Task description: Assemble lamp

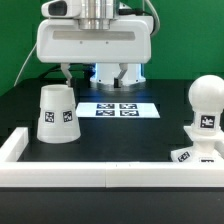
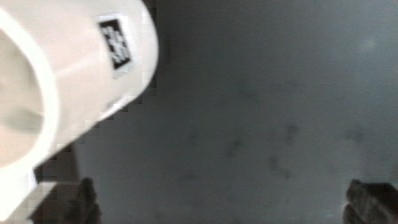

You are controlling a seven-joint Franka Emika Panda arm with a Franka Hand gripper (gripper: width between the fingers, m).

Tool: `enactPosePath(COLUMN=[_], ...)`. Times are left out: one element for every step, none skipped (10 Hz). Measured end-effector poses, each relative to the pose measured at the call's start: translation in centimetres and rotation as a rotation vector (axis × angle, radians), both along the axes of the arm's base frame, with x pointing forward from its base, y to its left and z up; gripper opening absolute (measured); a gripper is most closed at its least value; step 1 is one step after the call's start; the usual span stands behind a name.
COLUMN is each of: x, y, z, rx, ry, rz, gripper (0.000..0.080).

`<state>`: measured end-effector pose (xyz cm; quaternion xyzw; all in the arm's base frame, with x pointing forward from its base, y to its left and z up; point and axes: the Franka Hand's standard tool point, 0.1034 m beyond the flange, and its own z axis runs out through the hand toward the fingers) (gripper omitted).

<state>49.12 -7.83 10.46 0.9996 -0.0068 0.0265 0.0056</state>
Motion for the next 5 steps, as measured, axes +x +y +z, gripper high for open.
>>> enactPosePath(x=[0.0, 0.3, 0.3, -0.6, -1.1], y=[-0.2, -0.3, -1.3, -2.2, -2.5], z=[0.1, 0.9, 1.4, 1.1, 0.9], rx=[-0.001, 0.008, 0.010, 0.009, 0.010], ry=[-0.001, 0.020, 0.004, 0.008, 0.015], rz=[-0.004, 0.016, 0.052, 0.051, 0.044], gripper=[0.0698, 0.0698, 0.0698, 0.0698, 0.0698])
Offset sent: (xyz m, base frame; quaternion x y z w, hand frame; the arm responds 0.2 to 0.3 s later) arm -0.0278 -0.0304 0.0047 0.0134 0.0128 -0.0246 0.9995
